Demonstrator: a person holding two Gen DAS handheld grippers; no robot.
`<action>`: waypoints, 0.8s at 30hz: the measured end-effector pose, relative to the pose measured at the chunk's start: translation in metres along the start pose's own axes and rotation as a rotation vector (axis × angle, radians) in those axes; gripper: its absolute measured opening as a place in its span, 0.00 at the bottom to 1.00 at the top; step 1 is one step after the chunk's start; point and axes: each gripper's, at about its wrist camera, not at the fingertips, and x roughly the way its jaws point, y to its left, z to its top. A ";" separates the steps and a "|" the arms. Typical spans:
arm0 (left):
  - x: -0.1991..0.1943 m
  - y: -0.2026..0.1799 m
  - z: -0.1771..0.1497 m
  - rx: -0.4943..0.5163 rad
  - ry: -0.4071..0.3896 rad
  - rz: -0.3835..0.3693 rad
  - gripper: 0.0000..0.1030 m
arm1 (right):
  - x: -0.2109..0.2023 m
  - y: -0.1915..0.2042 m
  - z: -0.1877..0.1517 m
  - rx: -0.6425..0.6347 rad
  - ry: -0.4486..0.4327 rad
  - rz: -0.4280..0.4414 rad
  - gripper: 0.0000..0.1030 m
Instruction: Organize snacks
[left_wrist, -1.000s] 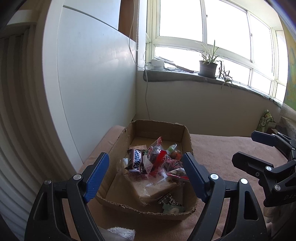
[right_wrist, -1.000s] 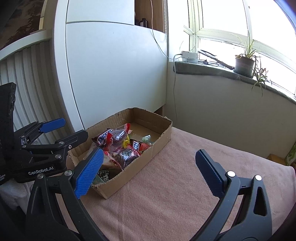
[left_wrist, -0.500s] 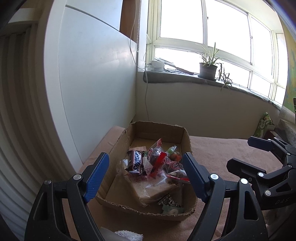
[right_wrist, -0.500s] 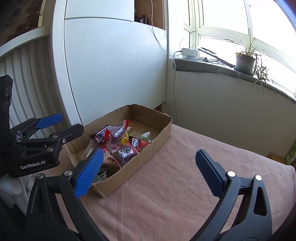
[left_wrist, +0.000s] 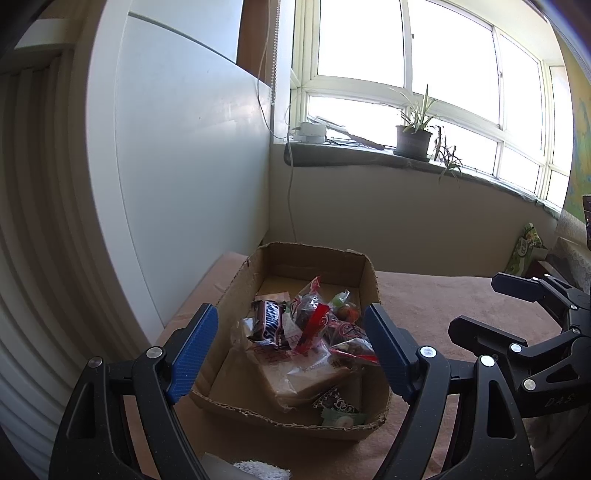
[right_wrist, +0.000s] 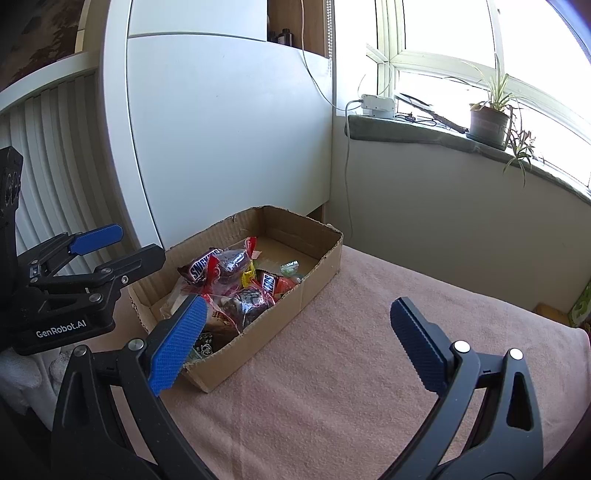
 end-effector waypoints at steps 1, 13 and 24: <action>0.000 0.000 0.000 0.001 0.000 0.000 0.79 | 0.000 0.000 0.000 0.001 0.000 0.000 0.99; 0.001 0.001 0.000 -0.001 0.000 0.005 0.79 | 0.002 0.001 -0.002 -0.009 0.010 -0.003 0.99; 0.002 -0.001 -0.001 0.008 -0.008 0.011 0.79 | 0.001 0.001 -0.003 -0.007 0.013 -0.003 0.99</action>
